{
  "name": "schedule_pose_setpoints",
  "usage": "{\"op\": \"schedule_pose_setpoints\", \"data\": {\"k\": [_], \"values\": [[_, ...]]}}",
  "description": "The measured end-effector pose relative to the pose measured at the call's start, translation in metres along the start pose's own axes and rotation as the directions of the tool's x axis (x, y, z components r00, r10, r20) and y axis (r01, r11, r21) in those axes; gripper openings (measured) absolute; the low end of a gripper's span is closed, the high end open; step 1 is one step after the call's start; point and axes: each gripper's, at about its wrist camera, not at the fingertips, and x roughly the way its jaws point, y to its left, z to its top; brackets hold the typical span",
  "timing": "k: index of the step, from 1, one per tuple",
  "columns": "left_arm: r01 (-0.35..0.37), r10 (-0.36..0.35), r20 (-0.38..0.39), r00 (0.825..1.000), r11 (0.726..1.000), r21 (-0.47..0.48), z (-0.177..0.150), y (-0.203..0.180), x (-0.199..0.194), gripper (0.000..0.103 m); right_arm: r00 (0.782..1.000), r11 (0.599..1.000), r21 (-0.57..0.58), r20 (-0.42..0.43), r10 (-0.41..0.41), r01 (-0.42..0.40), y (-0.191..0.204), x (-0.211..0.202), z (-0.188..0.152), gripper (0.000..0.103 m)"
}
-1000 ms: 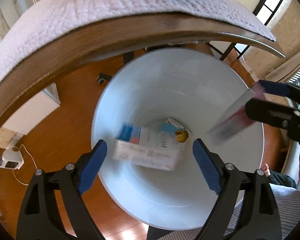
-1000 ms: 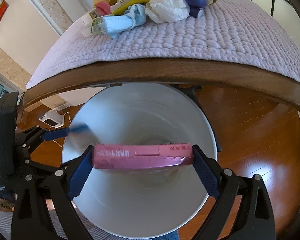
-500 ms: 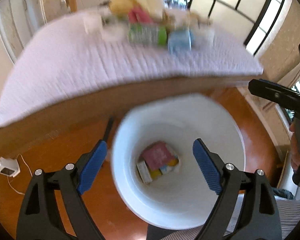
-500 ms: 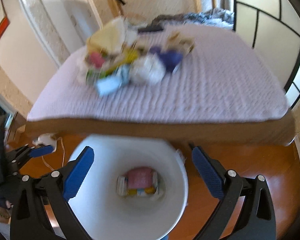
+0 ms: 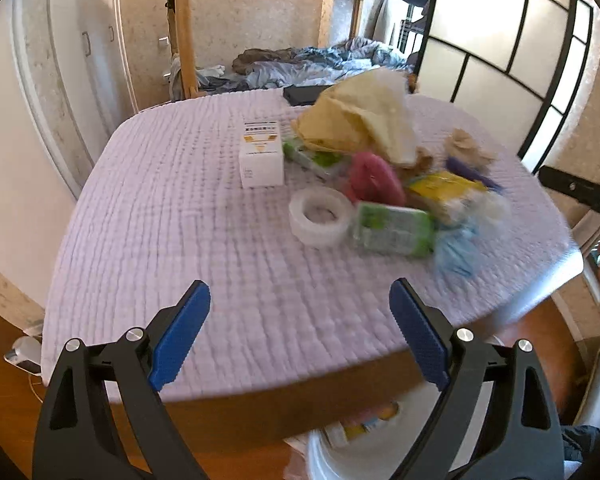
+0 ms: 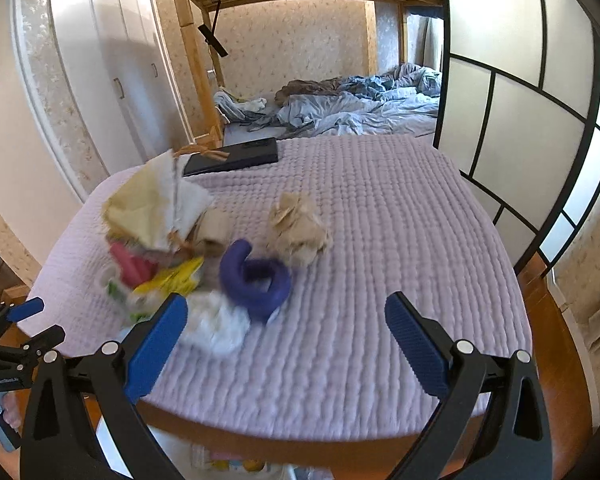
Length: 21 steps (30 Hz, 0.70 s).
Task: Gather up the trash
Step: 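Grasp the clear tape roll with the left gripper while the right grasps the crumpled paper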
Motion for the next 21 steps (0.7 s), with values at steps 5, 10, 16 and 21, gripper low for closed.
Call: {"op": "schedule_pose_setpoints", "data": {"k": [5, 10, 16, 21], "values": [[-0.006, 0.006, -0.045, 0.999, 1.0, 0.004, 0.019, 0.01, 0.038, 0.093, 0.999, 1.0, -0.021, -0.042, -0.017, 0.016, -0.004, 0.037, 0.014, 0.098], [0.032, -0.029, -0.069, 0.997, 0.999, 0.032, 0.032, 0.006, 0.06, 0.093, 0.996, 0.999, -0.043, -0.084, -0.002, -0.002, -0.003, 0.071, 0.026, 0.097], [0.067, -0.064, -0.069, 0.996, 0.997, 0.035, 0.044, 0.007, 0.072, 0.09, 0.993, 0.998, -0.044, -0.113, 0.044, -0.049, -0.002, 0.099, 0.038, 0.097], [0.095, -0.094, -0.059, 0.994, 0.995, 0.029, 0.046, 0.011, 0.076, 0.086, 0.989, 0.995, -0.037, -0.123, 0.088, -0.093, -0.002, 0.11, 0.043, 0.091]]}}
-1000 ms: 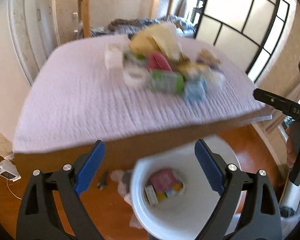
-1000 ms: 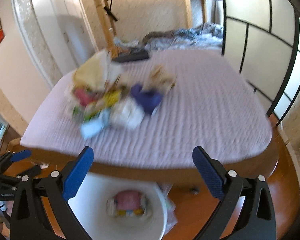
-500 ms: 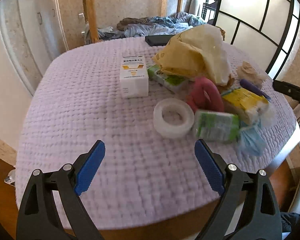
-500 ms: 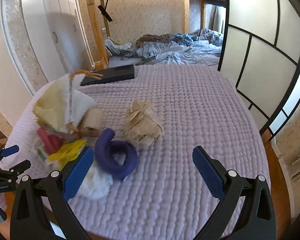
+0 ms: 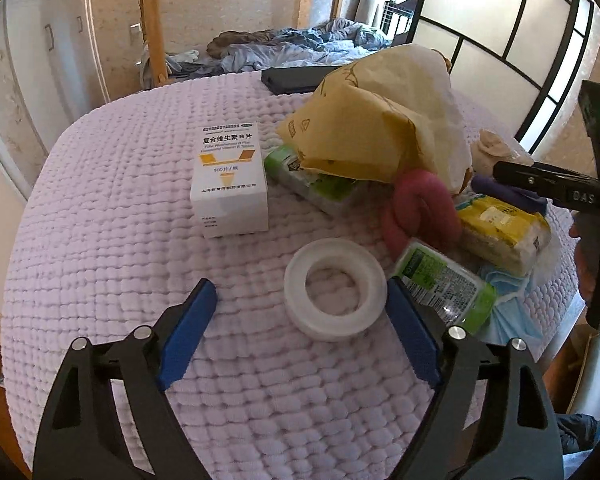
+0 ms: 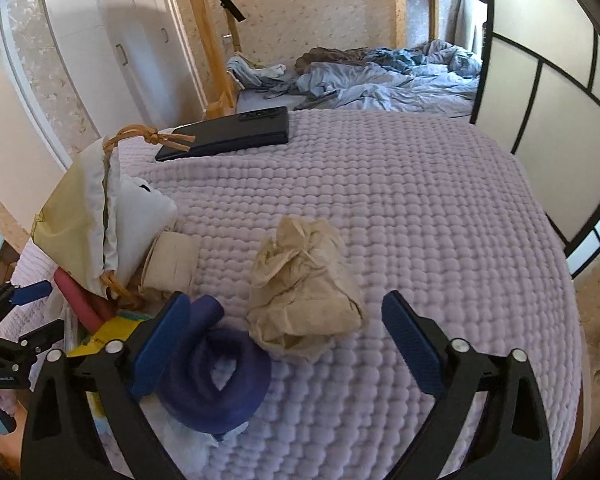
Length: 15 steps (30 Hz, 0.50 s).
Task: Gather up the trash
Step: 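Grasp the clear tape roll with the left gripper while the right grasps the crumpled paper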
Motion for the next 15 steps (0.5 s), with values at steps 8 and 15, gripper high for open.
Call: {"op": "schedule_pose_setpoints", "data": {"k": [8, 15], "values": [[-0.018, 0.017, 0.018, 1.0, 0.999, 0.033, -0.005, -0.003, -0.005, 0.08, 1.0, 1.0, -0.002, -0.012, -0.006, 0.006, -0.005, 0.004, -0.005, 0.083], [-0.072, 0.071, 0.021, 0.997, 0.994, 0.081, -0.004, -0.017, -0.002, 0.074, 1.0, 0.999, -0.034, 0.001, -0.025, 0.025, 0.002, 0.005, -0.01, 0.082]]}}
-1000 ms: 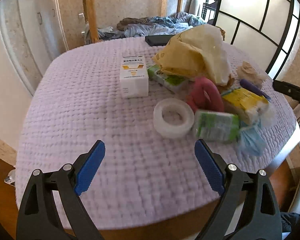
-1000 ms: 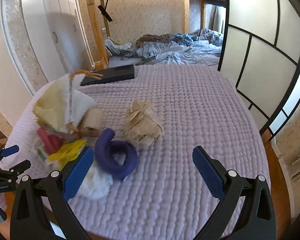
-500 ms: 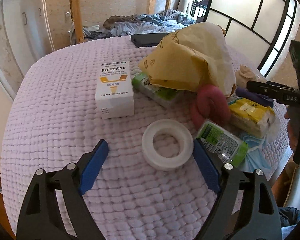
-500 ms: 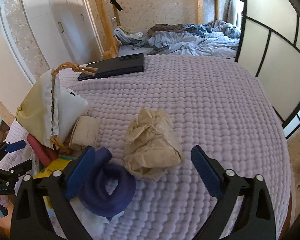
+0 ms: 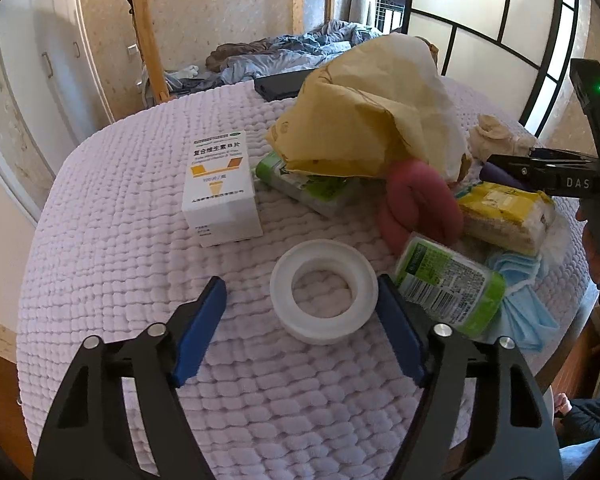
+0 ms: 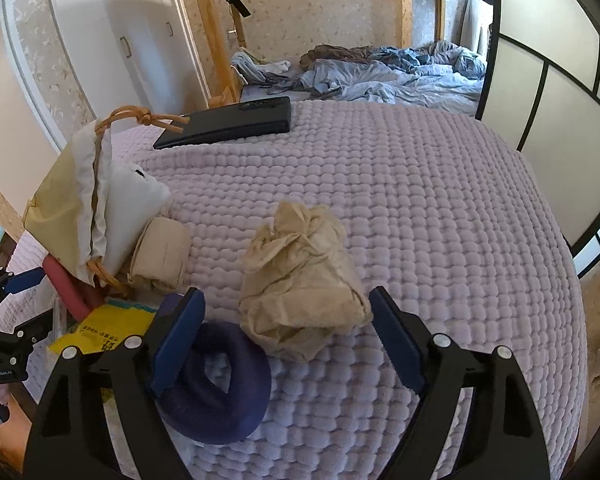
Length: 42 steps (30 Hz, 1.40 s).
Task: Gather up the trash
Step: 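Grasp the clear tape roll with the left gripper while the right grasps the crumpled paper, then carry the tape roll and crumpled paper in both grippers over the white bin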
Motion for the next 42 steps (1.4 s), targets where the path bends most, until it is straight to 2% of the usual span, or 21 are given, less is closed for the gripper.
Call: {"op": "schedule_pose_setpoints", "data": {"k": [2, 5, 7, 22, 42], "values": [[-0.001, 0.001, 0.002, 1.0, 1.0, 0.007, 0.001, -0.003, 0.001, 0.067, 1.0, 1.0, -0.016, 0.003, -0.005, 0.005, 0.002, -0.001, 0.0, 0.076], [0.005, -0.005, 0.006, 1.0, 1.0, 0.011, 0.002, -0.005, 0.0, 0.058, 1.0, 0.999, -0.044, 0.005, -0.01, 0.01, 0.003, -0.002, 0.0, 0.06], [0.005, -0.005, 0.006, 1.0, 1.0, 0.006, 0.003, -0.006, -0.001, 0.053, 1.0, 0.998, -0.053, 0.013, -0.015, 0.016, 0.003, -0.004, 0.0, 0.055], [0.039, -0.038, 0.011, 0.999, 0.994, -0.106, -0.002, 0.004, -0.017, 0.052, 0.997, 1.0, -0.024, 0.081, -0.003, 0.005, -0.001, -0.045, -0.003, 0.053], [0.066, -0.065, 0.011, 0.998, 0.987, -0.146, -0.035, -0.008, -0.055, 0.052, 0.994, 0.998, -0.009, 0.082, 0.065, -0.064, 0.022, -0.097, -0.042, 0.053]]}}
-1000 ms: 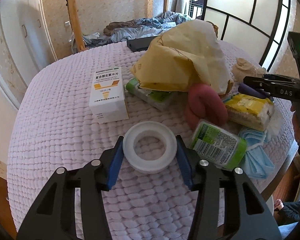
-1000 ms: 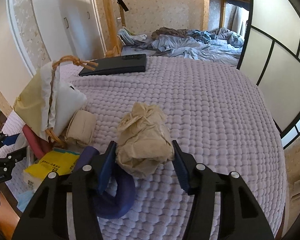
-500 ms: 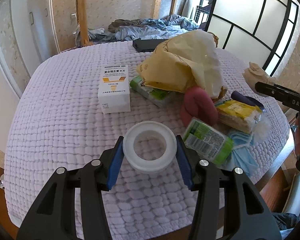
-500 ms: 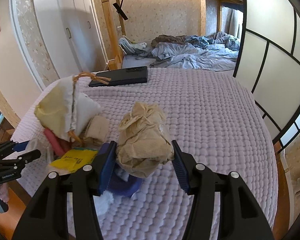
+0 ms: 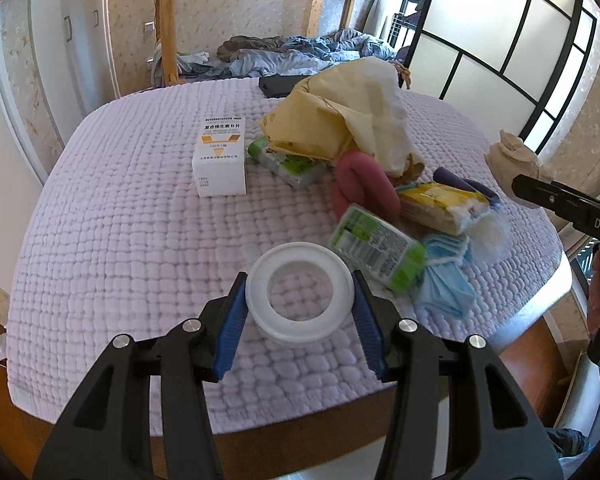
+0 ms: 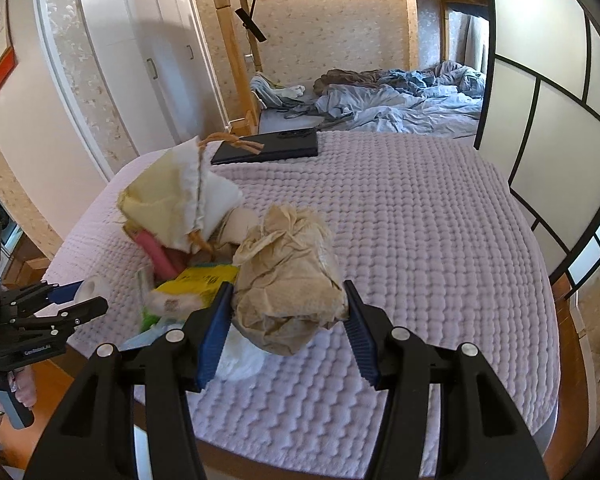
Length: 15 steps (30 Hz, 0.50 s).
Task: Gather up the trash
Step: 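Carry the tape roll and crumpled paper in both grippers over the white bin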
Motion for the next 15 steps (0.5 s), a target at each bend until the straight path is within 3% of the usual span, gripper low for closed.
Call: {"op": "schedule_pose_setpoints", "data": {"k": [15], "values": [[0.015, -0.016, -0.024, 1.0, 1.0, -0.02, -0.032, -0.008, -0.022, 0.052, 0.999, 1.0, 0.009, -0.015, 0.029, -0.029, 0.021, -0.03, -0.038, 0.053]]}}
